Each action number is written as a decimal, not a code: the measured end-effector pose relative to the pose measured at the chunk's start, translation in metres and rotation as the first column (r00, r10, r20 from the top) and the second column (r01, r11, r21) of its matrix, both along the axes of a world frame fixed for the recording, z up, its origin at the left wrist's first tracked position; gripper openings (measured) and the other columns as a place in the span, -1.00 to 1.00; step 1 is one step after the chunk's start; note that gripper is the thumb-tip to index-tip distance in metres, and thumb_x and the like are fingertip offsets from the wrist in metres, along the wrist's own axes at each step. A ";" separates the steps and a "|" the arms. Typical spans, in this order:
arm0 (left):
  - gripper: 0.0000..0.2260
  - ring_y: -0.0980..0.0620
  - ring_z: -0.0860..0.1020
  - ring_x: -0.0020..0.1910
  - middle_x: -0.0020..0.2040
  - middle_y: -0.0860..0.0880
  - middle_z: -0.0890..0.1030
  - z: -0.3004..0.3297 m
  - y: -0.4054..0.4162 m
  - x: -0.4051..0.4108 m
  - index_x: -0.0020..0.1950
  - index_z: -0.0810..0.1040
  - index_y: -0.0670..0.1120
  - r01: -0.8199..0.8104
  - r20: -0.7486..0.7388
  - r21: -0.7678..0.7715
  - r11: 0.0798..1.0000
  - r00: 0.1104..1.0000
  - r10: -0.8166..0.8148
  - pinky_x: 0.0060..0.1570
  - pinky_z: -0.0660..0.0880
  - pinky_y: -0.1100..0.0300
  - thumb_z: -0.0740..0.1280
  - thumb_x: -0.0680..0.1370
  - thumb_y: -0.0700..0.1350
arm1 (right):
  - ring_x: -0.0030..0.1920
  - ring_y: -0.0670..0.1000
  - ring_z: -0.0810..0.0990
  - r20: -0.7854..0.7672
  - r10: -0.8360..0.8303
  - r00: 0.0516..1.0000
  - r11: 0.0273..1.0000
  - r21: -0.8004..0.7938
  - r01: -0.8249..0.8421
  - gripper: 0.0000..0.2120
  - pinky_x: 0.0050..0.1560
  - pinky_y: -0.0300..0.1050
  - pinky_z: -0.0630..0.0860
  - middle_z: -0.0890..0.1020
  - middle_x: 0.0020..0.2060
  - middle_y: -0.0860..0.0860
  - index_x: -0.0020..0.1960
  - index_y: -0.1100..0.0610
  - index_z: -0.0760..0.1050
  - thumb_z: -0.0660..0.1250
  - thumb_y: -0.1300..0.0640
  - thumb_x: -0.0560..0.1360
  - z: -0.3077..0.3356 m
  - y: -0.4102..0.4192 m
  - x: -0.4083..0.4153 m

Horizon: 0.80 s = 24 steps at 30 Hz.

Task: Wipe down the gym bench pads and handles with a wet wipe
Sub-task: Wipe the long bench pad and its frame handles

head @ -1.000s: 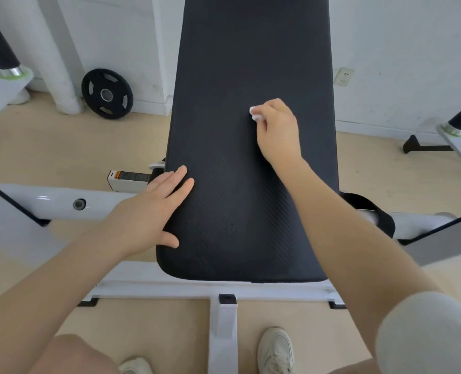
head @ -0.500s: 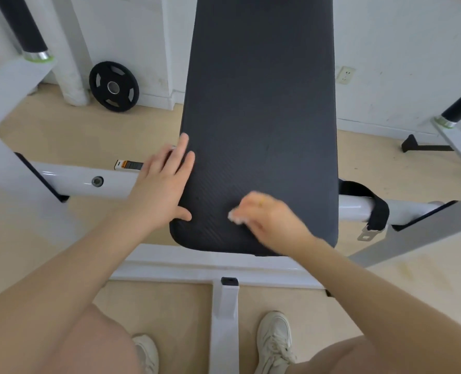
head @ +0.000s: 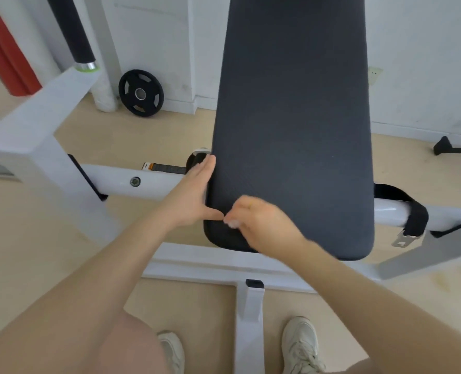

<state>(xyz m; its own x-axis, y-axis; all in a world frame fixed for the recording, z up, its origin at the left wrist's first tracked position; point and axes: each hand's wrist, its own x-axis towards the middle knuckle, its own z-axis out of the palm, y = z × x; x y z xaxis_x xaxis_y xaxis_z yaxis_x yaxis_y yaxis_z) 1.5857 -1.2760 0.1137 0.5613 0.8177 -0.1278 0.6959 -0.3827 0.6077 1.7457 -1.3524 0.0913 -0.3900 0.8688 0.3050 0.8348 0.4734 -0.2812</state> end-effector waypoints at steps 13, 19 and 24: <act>-0.43 0.41 0.34 0.23 0.31 0.24 0.35 0.005 0.014 -0.008 0.40 0.22 0.13 0.020 0.498 -0.439 0.898 0.838 0.224 0.18 0.27 0.41 0.07 0.39 -0.16 | -0.19 0.19 0.58 -0.014 -0.123 0.992 0.977 0.171 0.124 -0.78 -0.20 -0.10 0.52 0.61 -0.17 0.14 -0.12 0.19 0.61 0.27 0.41 0.35 0.010 0.066 -0.017; -0.42 0.26 0.26 0.30 0.31 0.30 0.29 0.003 0.006 -0.003 0.49 0.08 0.13 -0.006 0.469 -0.421 0.907 0.855 0.223 0.11 0.21 0.50 0.00 0.52 -0.31 | -0.23 0.05 0.52 0.079 0.202 0.976 0.979 -0.012 -0.201 -0.71 -0.27 -0.13 0.50 0.61 -0.20 0.11 -0.07 0.20 0.59 0.17 0.40 0.34 -0.024 -0.021 -0.021; -0.44 0.12 0.28 0.33 0.37 0.21 0.22 0.003 0.005 -0.002 0.49 0.07 0.16 -0.055 0.434 -0.428 0.902 0.863 0.259 0.16 0.25 0.23 0.01 0.55 -0.24 | -0.12 0.07 0.55 -0.297 -0.195 0.935 0.961 0.134 0.243 -0.81 -0.12 -0.17 0.45 0.60 -0.13 0.14 -0.05 0.23 0.61 0.24 0.37 0.47 0.029 0.038 -0.004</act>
<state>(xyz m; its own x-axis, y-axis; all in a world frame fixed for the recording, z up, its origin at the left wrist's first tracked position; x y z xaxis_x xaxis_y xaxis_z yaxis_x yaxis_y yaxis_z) 1.5833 -1.2706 0.1168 0.5036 0.8385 -0.2081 0.3169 0.0447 0.9474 1.7415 -1.3147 0.1202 -0.0745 0.8504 0.5208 0.8226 0.3476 -0.4499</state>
